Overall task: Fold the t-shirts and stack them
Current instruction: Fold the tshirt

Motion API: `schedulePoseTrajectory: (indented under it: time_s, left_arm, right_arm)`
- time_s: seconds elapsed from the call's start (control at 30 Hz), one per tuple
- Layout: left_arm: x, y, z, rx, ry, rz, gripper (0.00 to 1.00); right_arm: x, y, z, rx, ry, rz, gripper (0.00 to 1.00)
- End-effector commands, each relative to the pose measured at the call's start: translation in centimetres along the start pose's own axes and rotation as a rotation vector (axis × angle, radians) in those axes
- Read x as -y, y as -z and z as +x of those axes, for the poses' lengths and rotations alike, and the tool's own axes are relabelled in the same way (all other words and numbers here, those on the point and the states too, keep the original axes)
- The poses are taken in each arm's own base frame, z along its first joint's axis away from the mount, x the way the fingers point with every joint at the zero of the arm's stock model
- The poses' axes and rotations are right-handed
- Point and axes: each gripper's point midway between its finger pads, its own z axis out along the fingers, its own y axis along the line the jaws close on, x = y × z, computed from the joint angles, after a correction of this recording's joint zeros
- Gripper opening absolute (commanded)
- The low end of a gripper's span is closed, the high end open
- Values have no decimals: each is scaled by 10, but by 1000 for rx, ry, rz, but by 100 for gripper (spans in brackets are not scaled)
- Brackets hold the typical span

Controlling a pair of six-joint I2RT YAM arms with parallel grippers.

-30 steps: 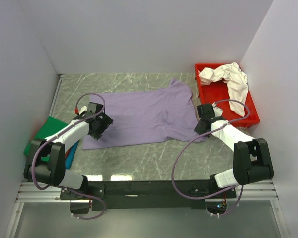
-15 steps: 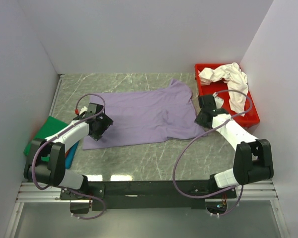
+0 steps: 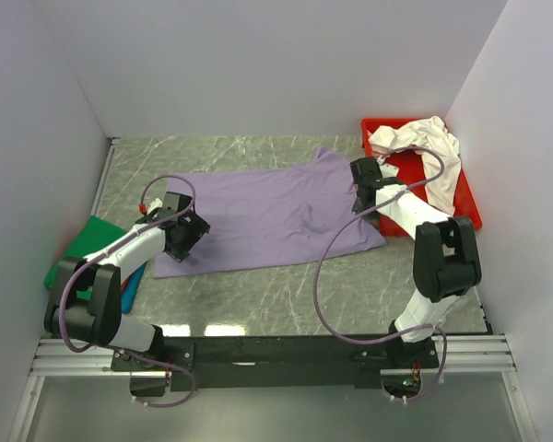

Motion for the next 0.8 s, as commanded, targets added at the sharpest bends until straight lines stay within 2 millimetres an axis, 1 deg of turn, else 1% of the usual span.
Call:
schedulePoseTrajectory:
  time_s: [0.0,0.07,0.1,0.2,0.23,0.3,0.33,0.4,0.43,0.5,0.53,0.6,0.63,0.7,0.73,0.77]
  left_arm:
    - [4,-1,0,5,1,18,86]
    - [4,-1,0,5,-1,18,86]
    - [5,0,-1,8,1,23,86]
    - [5,0,0,5,0,23,86]
    - [6,0,-1,7,1,27,86]
    - [7,1,-1,7,2,34,86]
    - [8,2,-1,6,1,36,86]
    - [9,3,-2,9,3,43,86]
    - [9,4,-1,8,3,43,86]
    - [9,4,-1,7,5,45,86]
    - [10,4,-2,8,7,50,86]
    - [10,5,-2,9,8,51,86]
    - [10,6,-2,10,8,54,86]
    - [11,5,-1,5,10,58,86]
    - [12,5,-1,6,10,60,86]
    - [12,5,-1,5,10,60,86]
  right_arm:
    - [-4,0,-10,36,41,52,0]
    - [-2,-4,-4,24,49,70,0]
    - [-1,-5,-3,24,50,74,4]
    - [-3,0,-4,29,49,54,21]
    - [-4,3,-8,35,45,43,34]
    - [-10,11,-12,39,43,7,42]
    - [-13,20,-17,52,36,-17,44]
    - [-18,32,-24,67,33,-43,44]
    - [-19,42,-29,85,24,-59,44]
    - [-20,55,-31,99,21,-75,44]
    - [-22,66,-32,122,13,-89,44]
    - [-24,72,-25,123,9,-112,43]
    - [-28,79,-24,131,4,-141,43]
    - [-36,75,-15,118,6,-186,43]
    - [-40,68,-10,98,18,-187,43]
    - [-48,68,-12,87,25,-207,43]
